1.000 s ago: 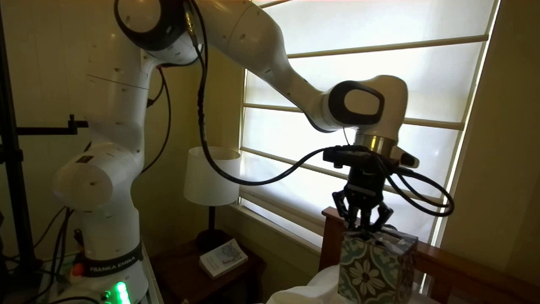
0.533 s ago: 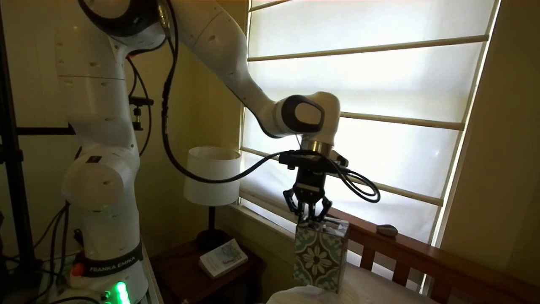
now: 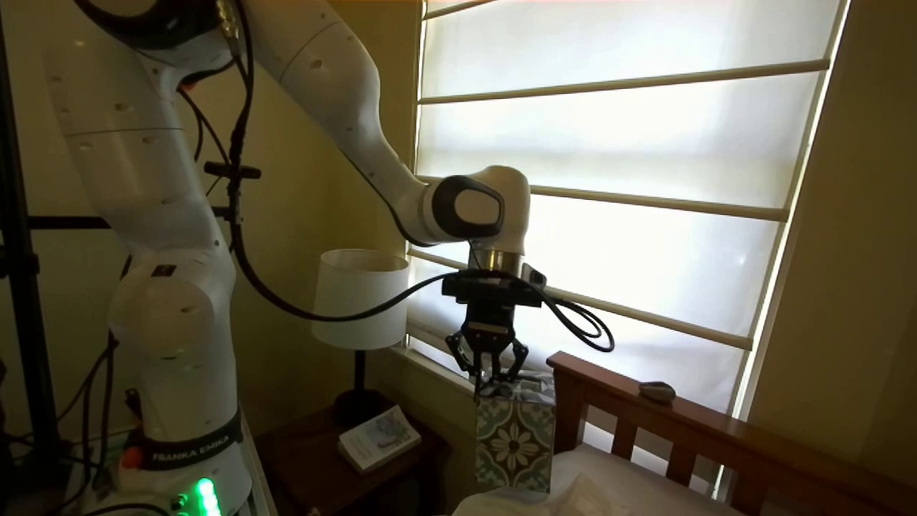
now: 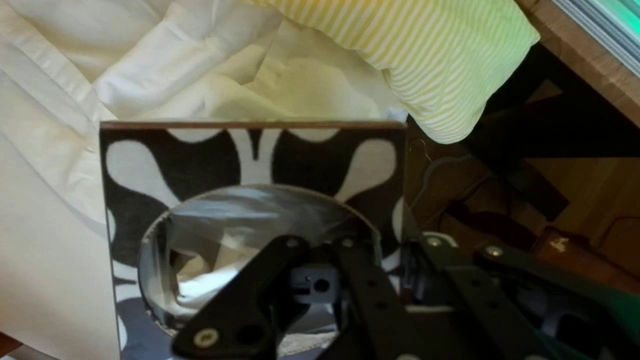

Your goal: Put the tissue box on the headboard of the bed

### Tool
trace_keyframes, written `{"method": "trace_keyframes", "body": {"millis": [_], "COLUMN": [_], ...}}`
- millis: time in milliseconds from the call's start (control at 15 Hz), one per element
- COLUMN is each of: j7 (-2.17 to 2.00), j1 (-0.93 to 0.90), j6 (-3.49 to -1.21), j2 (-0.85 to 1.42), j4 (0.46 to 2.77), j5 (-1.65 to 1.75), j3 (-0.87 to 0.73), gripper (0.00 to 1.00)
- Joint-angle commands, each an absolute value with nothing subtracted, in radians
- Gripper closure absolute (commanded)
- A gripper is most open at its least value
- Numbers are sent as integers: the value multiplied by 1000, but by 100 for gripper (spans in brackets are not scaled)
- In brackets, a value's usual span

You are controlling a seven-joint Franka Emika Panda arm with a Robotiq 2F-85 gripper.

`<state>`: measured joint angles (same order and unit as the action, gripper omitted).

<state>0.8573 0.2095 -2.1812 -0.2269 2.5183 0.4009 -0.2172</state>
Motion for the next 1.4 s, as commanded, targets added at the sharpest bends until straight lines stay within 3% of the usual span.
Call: {"method": "trace_keyframes", "body": {"millis": [0, 467, 867, 933, 1333], "j7": [858, 659, 576, 545, 424], "j1": [201, 129, 65, 72, 79], "j6": [-2179, -1955, -1611, -1681, -1573], "j2": [-229, -370, -212, -319, -141], "j4": [2517, 2288, 1880, 2023, 1847], "j5": [402, 188, 106, 159, 41], "j3": [-225, -158, -165, -149, -156], "gripper": [98, 98, 98, 94, 98]}}
